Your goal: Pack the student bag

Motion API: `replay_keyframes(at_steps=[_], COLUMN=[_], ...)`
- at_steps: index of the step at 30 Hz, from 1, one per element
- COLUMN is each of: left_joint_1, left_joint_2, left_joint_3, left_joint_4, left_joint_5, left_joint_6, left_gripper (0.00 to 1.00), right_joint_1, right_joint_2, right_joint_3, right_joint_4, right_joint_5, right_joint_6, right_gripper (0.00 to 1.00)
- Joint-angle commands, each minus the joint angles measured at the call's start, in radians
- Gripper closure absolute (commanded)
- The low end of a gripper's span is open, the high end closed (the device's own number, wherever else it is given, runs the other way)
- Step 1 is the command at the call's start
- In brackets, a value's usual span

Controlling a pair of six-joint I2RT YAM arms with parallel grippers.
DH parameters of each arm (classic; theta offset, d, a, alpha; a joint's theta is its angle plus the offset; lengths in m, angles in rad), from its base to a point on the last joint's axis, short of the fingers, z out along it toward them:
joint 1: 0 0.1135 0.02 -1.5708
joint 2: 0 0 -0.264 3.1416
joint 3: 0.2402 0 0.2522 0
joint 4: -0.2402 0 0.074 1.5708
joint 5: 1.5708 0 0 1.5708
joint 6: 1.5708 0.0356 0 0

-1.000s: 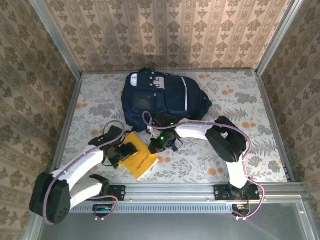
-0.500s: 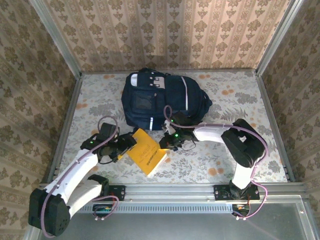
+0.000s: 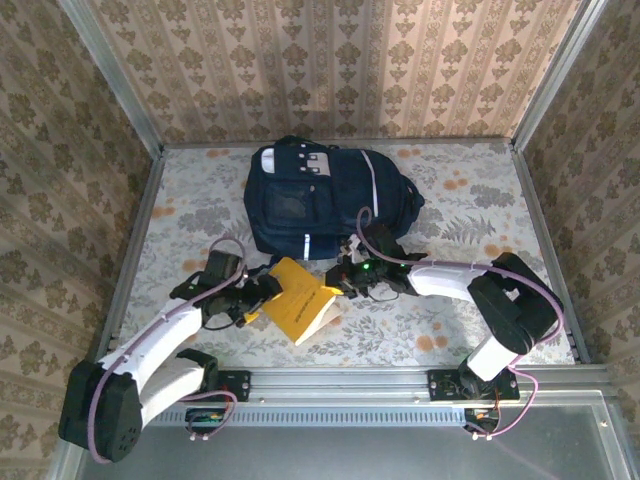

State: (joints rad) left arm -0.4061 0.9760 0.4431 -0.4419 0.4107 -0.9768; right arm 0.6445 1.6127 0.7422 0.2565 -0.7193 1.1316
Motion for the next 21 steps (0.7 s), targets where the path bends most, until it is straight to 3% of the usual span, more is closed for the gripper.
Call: replay_keyframes(at_steps=[1, 8, 21], left_joint_1=[-0.008, -0.008, -0.036], left_joint_2=[-0.002, -0.005, -0.107], left_joint_3=[-0.016, -0.090, -0.124], left_joint_4=[0.058, 0.183, 0.313], left_joint_5=[0.024, 0.005, -0.147], left_joint_6=[-0.030, -0.155, -0.321], left_gripper=[0.12, 0.16, 0.64], right_joint_1=[-0.017, -0.019, -0.010], right_joint_2=[-0.040, -0.017, -0.004], right_joint_3=[0.005, -0.015, -0.087], right_joint_4=[0.126, 0.210, 0.298], right_joint_5=[0.008, 0.015, 0.055], right_joint_6=[0.109, 0.182, 0.240], right_gripper=[1.00, 1.00, 1.00])
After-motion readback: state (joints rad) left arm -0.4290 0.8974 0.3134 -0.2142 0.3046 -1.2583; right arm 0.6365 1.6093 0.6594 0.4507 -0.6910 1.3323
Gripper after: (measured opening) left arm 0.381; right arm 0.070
